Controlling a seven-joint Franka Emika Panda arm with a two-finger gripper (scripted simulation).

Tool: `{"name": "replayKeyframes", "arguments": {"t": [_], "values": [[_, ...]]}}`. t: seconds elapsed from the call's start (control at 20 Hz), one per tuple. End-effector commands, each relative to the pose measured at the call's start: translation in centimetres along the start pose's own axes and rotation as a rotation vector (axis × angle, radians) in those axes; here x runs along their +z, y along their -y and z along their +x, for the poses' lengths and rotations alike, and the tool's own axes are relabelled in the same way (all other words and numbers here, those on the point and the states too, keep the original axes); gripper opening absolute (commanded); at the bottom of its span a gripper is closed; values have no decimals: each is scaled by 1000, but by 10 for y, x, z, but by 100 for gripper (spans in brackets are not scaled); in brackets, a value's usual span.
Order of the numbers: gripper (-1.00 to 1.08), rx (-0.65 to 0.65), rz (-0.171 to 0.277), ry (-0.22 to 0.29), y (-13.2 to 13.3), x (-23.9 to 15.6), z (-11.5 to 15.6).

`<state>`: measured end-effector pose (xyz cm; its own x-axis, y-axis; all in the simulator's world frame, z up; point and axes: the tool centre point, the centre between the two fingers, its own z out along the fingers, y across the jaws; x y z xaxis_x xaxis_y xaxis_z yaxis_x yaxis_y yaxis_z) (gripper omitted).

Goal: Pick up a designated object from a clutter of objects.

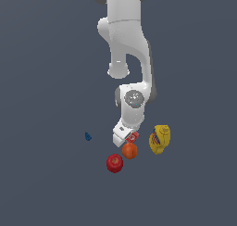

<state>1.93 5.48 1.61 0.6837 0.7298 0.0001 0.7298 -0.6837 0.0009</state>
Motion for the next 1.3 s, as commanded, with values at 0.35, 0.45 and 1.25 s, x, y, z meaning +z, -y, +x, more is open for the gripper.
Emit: {"name": "replayKeyframes", "arguments": {"t": [0.35, 0.45, 1.25], "values": [[-100, 0, 0, 0, 0, -4, 0], [-100, 0, 0, 0, 0, -9, -1], [-100, -1, 0, 0, 0, -129, -8]]}}
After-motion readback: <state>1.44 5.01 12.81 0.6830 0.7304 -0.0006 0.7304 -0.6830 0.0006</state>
